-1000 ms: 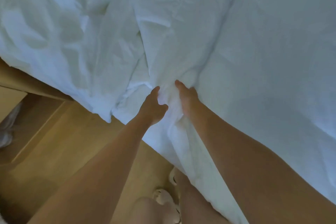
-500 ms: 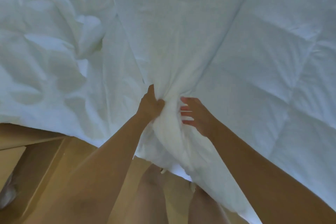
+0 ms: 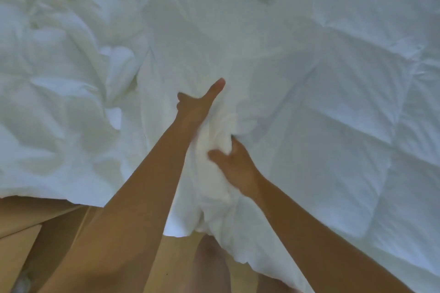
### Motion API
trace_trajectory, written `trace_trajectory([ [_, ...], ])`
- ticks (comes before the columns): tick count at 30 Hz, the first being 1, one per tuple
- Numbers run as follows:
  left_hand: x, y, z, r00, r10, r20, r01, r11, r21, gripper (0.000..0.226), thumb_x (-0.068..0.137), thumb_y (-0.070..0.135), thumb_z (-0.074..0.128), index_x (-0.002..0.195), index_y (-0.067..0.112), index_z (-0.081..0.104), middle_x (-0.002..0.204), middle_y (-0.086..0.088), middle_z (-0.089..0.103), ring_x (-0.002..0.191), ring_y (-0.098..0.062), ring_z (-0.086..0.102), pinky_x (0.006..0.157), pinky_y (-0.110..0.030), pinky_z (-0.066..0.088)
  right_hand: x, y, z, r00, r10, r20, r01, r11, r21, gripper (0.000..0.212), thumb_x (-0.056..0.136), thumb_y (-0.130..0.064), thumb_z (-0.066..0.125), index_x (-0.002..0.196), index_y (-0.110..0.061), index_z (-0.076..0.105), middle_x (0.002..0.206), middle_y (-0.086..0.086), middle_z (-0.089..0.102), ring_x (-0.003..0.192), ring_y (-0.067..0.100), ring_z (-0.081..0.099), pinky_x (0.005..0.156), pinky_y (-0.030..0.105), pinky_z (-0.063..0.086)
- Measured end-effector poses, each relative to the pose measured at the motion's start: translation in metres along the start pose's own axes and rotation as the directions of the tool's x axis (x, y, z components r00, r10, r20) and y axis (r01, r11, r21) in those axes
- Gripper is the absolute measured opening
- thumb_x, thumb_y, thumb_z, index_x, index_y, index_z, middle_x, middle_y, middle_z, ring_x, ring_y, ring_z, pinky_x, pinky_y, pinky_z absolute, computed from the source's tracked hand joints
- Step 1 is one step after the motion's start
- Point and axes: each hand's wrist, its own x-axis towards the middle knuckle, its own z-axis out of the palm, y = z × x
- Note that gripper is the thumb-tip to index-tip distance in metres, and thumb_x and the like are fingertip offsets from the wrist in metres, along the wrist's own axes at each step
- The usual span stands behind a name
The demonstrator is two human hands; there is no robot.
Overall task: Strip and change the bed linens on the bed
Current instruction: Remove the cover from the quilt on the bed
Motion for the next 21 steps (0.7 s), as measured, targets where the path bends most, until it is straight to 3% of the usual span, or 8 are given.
trace_trajectory([
  [3, 0.015, 0.005, 0.008, 0.985, 0.128, -0.113, -0.097, 0.965, 0.245, 0.079, 0.071, 0.039, 0.075, 0.132, 0.005, 0.039, 0.119, -0.005, 0.055, 0.113, -0.028, 0.056, 0.088, -0.033, 0.047, -0.005, -0.007, -0.02, 0.991, 0.028, 0.128, -0.016, 0.995, -0.095, 0.021, 0.086, -0.022, 0.065, 0.101, -0.032, 0.055, 0.092, -0.02, 0.062, 0.086, 0.0, 0.06, 0.074, 0.012, 0.046],
  [6, 0.018, -0.004, 0.003, 0.975, 0.208, -0.08, -0.164, 0.912, 0.376, 0.034, 0.082, 0.013, 0.063, 0.115, 0.007, 0.056, 0.104, -0.004, 0.061, 0.09, -0.023, 0.059, 0.069, -0.026, 0.046, 0.007, -0.015, -0.054, 0.997, 0.08, 0.023, -0.075, 0.984, -0.164, 0.03, 0.082, -0.039, 0.068, 0.099, -0.016, 0.063, 0.097, -0.002, 0.068, 0.089, 0.016, 0.064, 0.08, 0.031, 0.053],
  [8, 0.007, -0.011, -0.011, 0.977, 0.211, 0.009, -0.203, 0.926, 0.319, 0.027, 0.084, 0.011, 0.064, 0.111, 0.01, 0.06, 0.097, 0.0, 0.064, 0.083, -0.019, 0.062, 0.067, -0.026, 0.05, 0.021, -0.013, -0.072, 0.959, 0.183, -0.215, -0.179, 0.983, 0.041, 0.045, 0.08, -0.051, 0.066, 0.096, -0.01, 0.056, 0.097, 0.005, 0.062, 0.084, 0.021, 0.059, 0.076, 0.037, 0.05],
  [10, -0.015, -0.025, -0.028, 0.974, 0.196, 0.118, -0.218, 0.951, 0.221, 0.019, 0.083, 0.01, 0.068, 0.102, 0.015, 0.064, 0.087, 0.005, 0.068, 0.074, -0.012, 0.067, 0.063, -0.025, 0.053, 0.039, -0.011, -0.086, 0.844, 0.394, -0.363, -0.27, 0.898, 0.347, 0.061, 0.076, -0.058, 0.067, 0.115, -0.015, 0.047, 0.11, 0.004, 0.054, 0.093, 0.02, 0.054, 0.081, 0.04, 0.049],
  [13, -0.045, -0.05, -0.044, 0.959, 0.101, 0.263, -0.157, 0.967, 0.199, 0.011, 0.081, 0.009, 0.072, 0.088, 0.016, 0.069, 0.083, -0.001, 0.073, 0.073, -0.015, 0.07, 0.067, -0.029, 0.056, 0.062, -0.011, -0.092, 0.764, 0.592, -0.256, -0.324, 0.696, 0.641, 0.094, 0.066, -0.063, 0.073, 0.14, -0.02, 0.035, 0.128, 0.003, 0.052, 0.113, 0.023, 0.053, 0.098, 0.043, 0.045],
  [15, -0.053, -0.062, -0.041, 0.949, 0.015, 0.316, -0.088, 0.972, 0.217, 0.009, 0.081, 0.011, 0.072, 0.088, 0.016, 0.07, 0.086, -0.004, 0.074, 0.076, -0.016, 0.07, 0.068, -0.026, 0.056, 0.069, -0.009, -0.085, 0.801, 0.57, -0.182, -0.31, 0.655, 0.689, 0.087, 0.068, -0.054, 0.076, 0.139, -0.018, 0.041, 0.13, 0.006, 0.055, 0.114, 0.025, 0.055, 0.099, 0.04, 0.044],
  [18, -0.043, -0.066, -0.033, 0.965, -0.047, 0.257, 0.008, 0.988, 0.151, 0.017, 0.08, 0.009, 0.073, 0.096, 0.013, 0.069, 0.094, -0.007, 0.072, 0.081, -0.019, 0.069, 0.071, -0.028, 0.054, 0.073, -0.007, -0.075, 0.797, 0.486, -0.36, -0.151, 0.736, 0.66, 0.063, 0.075, -0.018, 0.077, 0.131, -0.014, 0.048, 0.119, 0.006, 0.063, 0.092, 0.02, 0.062, 0.071, 0.029, 0.052],
  [21, -0.016, -0.054, -0.034, 0.997, 0.0, 0.077, 0.0, 1.0, 0.002, 0.043, 0.076, 0.015, 0.076, 0.115, 0.004, 0.06, 0.098, -0.011, 0.07, 0.084, -0.023, 0.068, 0.074, -0.033, 0.057, 0.069, -0.008, -0.073, 0.809, 0.375, -0.453, -0.024, 0.791, 0.612, 0.066, 0.076, -0.003, 0.068, 0.134, -0.023, 0.044, 0.073, -0.007, 0.065, 0.053, 0.003, 0.057, 0.045, 0.017, 0.048],
])
